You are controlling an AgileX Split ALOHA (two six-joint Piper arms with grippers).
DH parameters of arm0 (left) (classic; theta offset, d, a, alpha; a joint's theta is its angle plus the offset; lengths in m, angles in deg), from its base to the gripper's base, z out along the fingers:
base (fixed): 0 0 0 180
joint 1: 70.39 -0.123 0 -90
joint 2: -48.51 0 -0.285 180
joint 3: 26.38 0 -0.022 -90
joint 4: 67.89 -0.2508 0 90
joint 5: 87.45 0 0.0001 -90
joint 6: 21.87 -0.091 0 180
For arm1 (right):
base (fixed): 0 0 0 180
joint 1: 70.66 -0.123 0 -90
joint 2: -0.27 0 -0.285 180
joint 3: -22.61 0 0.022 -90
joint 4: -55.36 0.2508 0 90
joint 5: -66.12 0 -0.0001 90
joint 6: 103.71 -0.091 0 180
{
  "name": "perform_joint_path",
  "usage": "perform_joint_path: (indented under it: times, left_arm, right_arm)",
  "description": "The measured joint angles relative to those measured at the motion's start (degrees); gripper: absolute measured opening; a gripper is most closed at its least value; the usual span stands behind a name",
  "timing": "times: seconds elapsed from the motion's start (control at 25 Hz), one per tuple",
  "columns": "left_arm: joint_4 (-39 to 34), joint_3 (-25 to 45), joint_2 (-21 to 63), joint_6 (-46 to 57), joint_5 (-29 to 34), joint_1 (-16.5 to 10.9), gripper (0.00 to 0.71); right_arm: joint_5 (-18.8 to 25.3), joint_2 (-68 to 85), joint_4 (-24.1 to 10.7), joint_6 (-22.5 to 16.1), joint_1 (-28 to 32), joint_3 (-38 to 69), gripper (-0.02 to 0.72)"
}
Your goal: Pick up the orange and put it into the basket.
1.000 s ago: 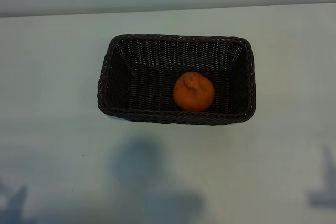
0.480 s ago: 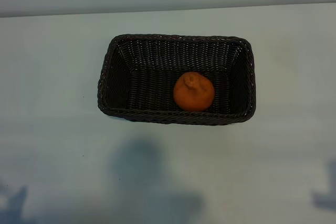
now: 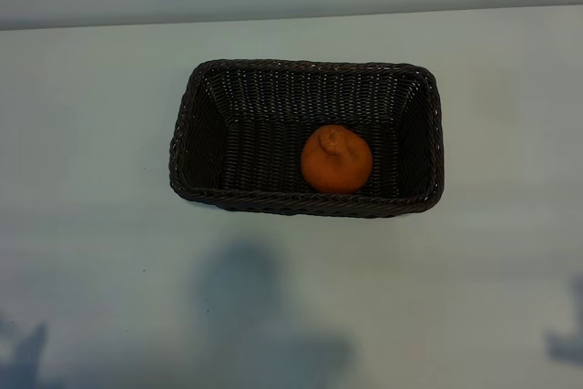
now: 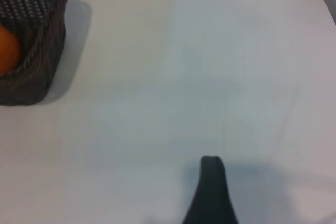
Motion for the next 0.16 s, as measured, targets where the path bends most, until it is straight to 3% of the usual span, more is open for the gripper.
perform_joint_path:
  times: [0.16]
  left_arm:
    - [0.0,0.0,0.0,0.0,0.0,0.0,0.588]
  right_arm:
    - [0.0,0.0,-0.1,-0.2,0.0,0.0,0.537]
